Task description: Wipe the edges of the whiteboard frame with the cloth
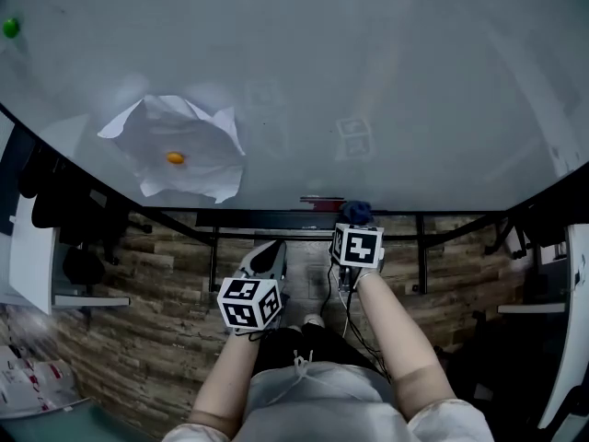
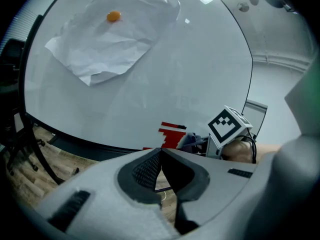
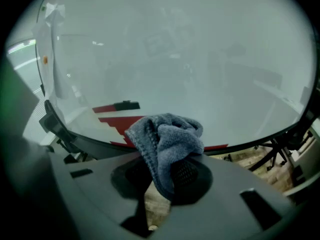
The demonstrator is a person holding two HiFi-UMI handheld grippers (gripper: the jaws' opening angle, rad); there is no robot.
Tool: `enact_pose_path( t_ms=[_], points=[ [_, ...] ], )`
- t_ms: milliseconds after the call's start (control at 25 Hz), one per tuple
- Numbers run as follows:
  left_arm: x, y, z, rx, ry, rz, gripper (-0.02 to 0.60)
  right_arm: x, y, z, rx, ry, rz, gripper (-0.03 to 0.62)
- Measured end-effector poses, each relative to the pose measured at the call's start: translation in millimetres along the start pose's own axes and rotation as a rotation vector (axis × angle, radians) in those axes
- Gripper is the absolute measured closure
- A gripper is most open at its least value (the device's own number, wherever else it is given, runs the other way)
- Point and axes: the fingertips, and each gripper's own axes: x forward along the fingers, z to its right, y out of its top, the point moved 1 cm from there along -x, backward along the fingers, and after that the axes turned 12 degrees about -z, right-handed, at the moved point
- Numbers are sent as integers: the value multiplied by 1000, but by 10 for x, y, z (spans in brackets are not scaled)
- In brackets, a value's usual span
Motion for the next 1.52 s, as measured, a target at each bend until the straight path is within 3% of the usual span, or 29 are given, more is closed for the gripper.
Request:
enact_pose_path(
  t_ms=[240, 520, 840, 1160, 1360, 1520],
  points=[
    [-17, 26, -233, 6, 37, -3, 563, 110, 0, -240, -69, 9, 17, 524],
    [-136, 48, -635, 73, 9, -31, 563, 154, -7, -388, 19, -66, 47, 524],
    [-589, 218, -1455, 52, 4, -33, 561, 288, 30, -1262, 19, -65, 55, 524],
    [-900, 87, -2010, 28, 15, -65, 563, 422, 52, -1769, 36, -87, 51, 524],
    [-1068, 18, -2280, 5, 2, -67, 563, 495, 53, -2231, 14, -49, 56, 525],
    [-1232, 10, -2528, 46, 24, -59, 562, 549, 72, -2725, -36, -24, 56, 525]
  ],
)
